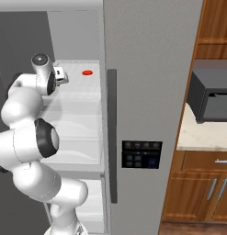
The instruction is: Pick the egg and butter from the fridge and place them by the bowl for mixing.
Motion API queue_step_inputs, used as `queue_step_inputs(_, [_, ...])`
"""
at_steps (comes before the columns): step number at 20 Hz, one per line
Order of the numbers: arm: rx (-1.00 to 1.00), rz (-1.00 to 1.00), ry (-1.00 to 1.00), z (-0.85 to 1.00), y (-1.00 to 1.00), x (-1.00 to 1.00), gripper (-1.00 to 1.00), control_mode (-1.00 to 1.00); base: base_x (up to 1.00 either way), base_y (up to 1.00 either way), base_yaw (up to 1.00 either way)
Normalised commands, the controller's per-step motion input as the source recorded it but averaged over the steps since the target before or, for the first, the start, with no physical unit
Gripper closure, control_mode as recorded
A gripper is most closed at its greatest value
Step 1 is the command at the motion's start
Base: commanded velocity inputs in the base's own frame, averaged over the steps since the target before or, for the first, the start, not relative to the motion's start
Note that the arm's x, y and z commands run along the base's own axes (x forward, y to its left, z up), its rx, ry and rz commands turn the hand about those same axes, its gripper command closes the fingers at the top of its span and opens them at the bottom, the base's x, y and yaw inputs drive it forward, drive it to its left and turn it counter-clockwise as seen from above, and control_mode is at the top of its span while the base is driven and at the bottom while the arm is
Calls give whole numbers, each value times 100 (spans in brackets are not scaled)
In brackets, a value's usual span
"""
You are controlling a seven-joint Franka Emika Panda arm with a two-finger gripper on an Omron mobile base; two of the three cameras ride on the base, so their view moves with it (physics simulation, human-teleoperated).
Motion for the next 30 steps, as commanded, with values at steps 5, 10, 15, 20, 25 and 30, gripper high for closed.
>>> queue_step_inputs(5, [0, 0, 1, -2, 0, 0, 100, -100, 0, 0, 0])
queue_step_inputs(10, [0, 0, -4, 6, 0, -2, 100, -100, 0, 0, 0])
queue_step_inputs(15, [1, 0, -11, 55, -1, -32, 100, -100, 0, 0, 0])
queue_step_inputs(20, [5, 0, -7, 55, -59, -90, 100, -100, 0, 0, 0])
queue_step_inputs(25, [5, 0, 0, 54, -98, -100, 100, -100, 0, 0, 0])
queue_step_inputs(30, [2, 0, 0, 5, -100, -100, 100, -100, 0, 0, 0])
